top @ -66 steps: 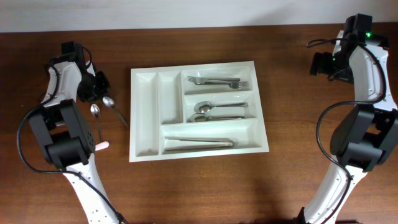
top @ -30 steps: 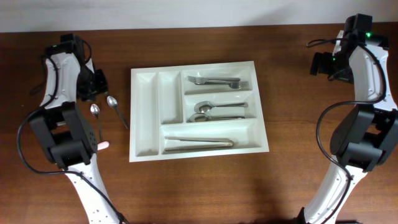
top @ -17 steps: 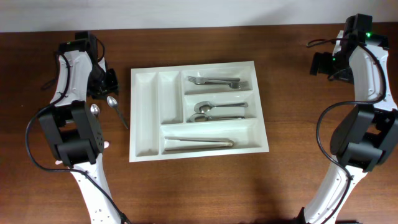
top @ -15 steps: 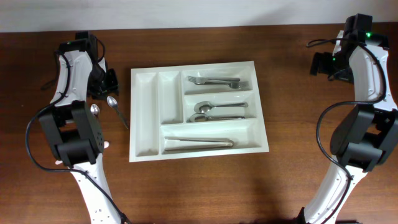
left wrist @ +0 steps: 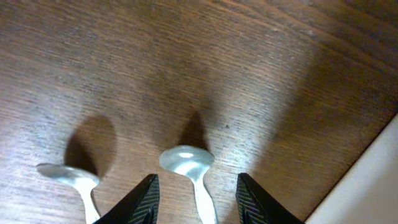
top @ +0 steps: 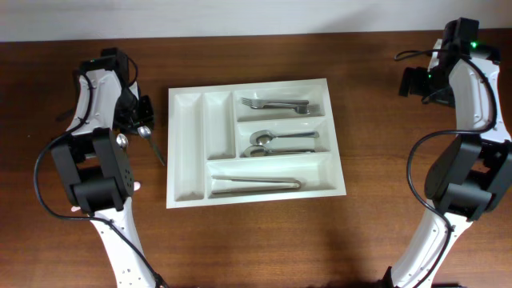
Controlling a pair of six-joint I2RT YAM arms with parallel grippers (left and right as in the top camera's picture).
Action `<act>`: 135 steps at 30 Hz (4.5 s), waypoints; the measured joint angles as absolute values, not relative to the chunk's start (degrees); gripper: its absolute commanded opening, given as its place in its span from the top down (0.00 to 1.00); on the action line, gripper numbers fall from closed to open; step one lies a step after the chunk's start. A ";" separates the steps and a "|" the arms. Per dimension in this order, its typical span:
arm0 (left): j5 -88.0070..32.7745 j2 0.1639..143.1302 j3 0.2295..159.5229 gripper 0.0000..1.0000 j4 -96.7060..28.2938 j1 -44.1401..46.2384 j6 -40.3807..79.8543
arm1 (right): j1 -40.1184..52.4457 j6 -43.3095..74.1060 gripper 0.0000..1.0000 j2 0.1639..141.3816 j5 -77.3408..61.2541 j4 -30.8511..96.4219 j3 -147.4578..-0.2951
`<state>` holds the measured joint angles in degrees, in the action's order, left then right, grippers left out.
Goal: Pack container
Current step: 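Close the left gripper on the spoon and lift it, then carry the spoon into the tray's left narrow compartment and release, then move the left gripper back to the remaining silver spoon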
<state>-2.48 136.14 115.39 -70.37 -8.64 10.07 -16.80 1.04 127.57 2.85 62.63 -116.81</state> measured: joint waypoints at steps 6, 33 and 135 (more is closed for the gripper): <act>-2.11 136.14 113.56 0.58 -67.66 -8.64 10.07 | -16.80 1.02 0.01 127.57 2.85 62.61 -116.81; 0.12 133.27 105.49 0.73 -60.77 -8.03 10.11 | -16.80 1.04 0.01 127.57 2.85 62.63 -116.81; -1.43 133.69 127.42 0.28 -81.41 3.92 0.93 | -16.80 1.04 0.01 127.57 2.85 62.63 -116.81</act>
